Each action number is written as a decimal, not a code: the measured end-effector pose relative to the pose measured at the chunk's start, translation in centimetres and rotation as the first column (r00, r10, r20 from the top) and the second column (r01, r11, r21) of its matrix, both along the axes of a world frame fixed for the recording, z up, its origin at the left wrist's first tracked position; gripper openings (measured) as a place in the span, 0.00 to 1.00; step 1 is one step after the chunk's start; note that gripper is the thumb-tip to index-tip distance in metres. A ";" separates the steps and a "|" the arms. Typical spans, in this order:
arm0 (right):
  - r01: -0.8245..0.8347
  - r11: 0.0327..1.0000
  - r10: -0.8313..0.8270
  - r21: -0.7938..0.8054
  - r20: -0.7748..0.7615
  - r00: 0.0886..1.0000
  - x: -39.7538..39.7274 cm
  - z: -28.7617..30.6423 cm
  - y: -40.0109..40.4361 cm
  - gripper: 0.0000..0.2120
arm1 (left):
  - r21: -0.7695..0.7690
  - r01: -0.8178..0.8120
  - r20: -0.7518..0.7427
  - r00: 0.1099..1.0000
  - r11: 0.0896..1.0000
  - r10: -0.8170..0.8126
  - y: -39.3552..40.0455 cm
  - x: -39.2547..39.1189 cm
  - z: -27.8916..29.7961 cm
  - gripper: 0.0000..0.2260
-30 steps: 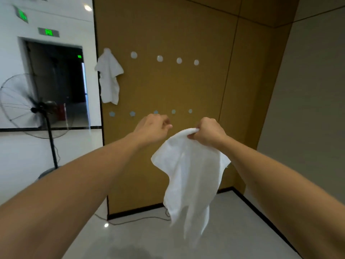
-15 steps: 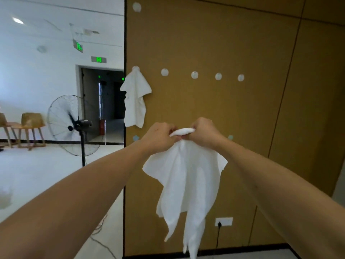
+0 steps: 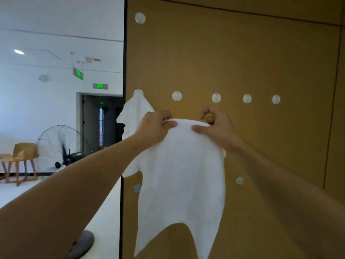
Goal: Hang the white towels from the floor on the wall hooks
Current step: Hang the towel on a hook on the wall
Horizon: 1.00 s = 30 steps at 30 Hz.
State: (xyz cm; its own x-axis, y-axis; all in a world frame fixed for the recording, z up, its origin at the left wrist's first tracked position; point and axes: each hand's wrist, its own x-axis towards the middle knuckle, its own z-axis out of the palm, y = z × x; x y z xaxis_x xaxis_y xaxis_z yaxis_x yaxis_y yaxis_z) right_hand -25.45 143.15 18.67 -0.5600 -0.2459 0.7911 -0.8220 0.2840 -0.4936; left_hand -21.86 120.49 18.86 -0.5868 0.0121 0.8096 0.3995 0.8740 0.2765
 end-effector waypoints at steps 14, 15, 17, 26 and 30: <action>0.429 0.872 -0.225 0.236 -0.583 0.780 -24.8 9.1 -6.0 0.12 | -0.206 -0.261 -0.206 0.954 0.943 0.219 -4.8 -21.5 8.3 0.15; 0.431 0.876 -0.227 0.219 -0.600 0.767 -26.2 10.1 -6.5 0.13 | -0.178 -0.272 -0.203 0.950 0.946 0.235 -5.0 -22.4 9.1 0.15; 0.416 0.889 -0.227 0.190 -0.606 0.763 -28.5 11.7 -7.8 0.13 | -0.246 -0.350 -0.297 0.915 0.904 0.273 -5.1 -24.1 10.3 0.10; 0.195 0.979 -0.162 0.064 -0.338 0.927 -34.1 11.4 -11.2 0.10 | -0.079 -0.320 -0.394 0.880 0.944 0.265 -4.5 -30.3 7.0 0.14; 0.083 0.995 -0.064 0.055 -0.280 0.958 -33.8 10.0 -12.0 0.16 | 0.079 -0.200 -0.380 0.900 0.977 0.215 -3.7 -31.4 6.7 0.09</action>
State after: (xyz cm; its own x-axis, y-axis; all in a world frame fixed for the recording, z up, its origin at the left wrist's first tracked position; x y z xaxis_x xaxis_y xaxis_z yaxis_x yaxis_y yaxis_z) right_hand -59.22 131.20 28.68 -0.3390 -0.2686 0.9016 -0.8996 0.3729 -0.2271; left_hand -53.30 116.80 25.52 -0.2158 -0.1103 0.9702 0.2921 0.9408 0.1720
